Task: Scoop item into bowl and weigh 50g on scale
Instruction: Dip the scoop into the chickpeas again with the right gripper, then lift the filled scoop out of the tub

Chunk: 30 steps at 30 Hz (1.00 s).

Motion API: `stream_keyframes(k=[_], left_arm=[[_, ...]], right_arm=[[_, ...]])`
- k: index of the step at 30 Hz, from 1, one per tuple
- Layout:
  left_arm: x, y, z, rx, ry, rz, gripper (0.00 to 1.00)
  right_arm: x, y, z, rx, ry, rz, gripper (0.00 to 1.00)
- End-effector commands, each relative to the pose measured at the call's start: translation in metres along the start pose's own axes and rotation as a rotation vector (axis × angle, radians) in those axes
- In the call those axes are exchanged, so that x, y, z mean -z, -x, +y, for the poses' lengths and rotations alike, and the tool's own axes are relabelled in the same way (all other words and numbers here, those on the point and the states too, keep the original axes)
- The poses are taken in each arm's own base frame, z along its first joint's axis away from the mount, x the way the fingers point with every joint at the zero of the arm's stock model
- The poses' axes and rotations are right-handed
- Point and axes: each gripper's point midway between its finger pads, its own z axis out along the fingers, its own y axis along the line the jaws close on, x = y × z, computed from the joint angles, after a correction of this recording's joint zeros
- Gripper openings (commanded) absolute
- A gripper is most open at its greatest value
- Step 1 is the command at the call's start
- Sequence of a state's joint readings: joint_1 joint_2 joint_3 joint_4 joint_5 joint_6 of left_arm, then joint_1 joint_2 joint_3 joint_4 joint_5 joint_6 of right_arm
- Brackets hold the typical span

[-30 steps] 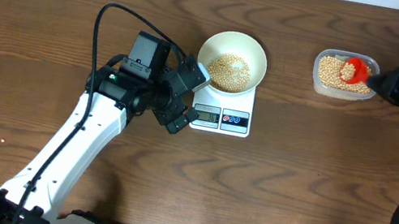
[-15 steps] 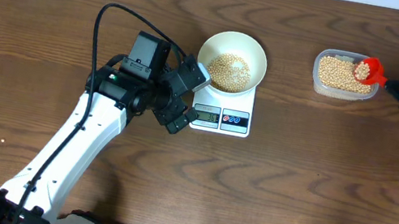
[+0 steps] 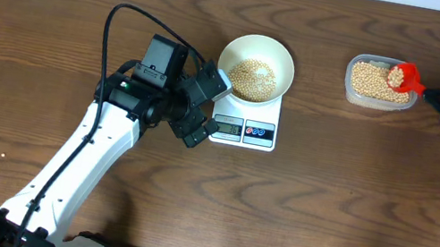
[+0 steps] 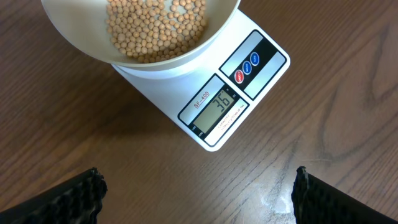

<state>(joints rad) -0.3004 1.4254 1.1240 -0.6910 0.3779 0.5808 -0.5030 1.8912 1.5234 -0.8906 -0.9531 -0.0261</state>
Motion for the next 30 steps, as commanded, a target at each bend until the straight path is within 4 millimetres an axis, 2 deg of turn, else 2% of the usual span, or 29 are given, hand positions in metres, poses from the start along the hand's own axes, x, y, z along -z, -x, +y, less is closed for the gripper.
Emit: stream_keyframes(k=[1, 10, 17, 30], left_arm=[[0.003, 0.002, 0.001, -0.013, 0.011, -0.007, 0.98], [0.003, 0.002, 0.001, -0.013, 0.011, -0.007, 0.98], [0.003, 0.002, 0.001, -0.013, 0.011, -0.007, 0.98], [0.003, 0.002, 0.001, -0.013, 0.011, -0.007, 0.98]], right_arm=[[0.001, 0.0, 0.009, 0.006, 0.073, -0.004, 0.01], [0.005, 0.0, 0.006, -0.011, 0.072, -0.006, 0.01], [0.016, -0.001, -0.002, -0.032, 0.068, -0.019, 0.01], [0.026, 0.004, 0.02, 0.0, 0.222, -0.053, 0.01]])
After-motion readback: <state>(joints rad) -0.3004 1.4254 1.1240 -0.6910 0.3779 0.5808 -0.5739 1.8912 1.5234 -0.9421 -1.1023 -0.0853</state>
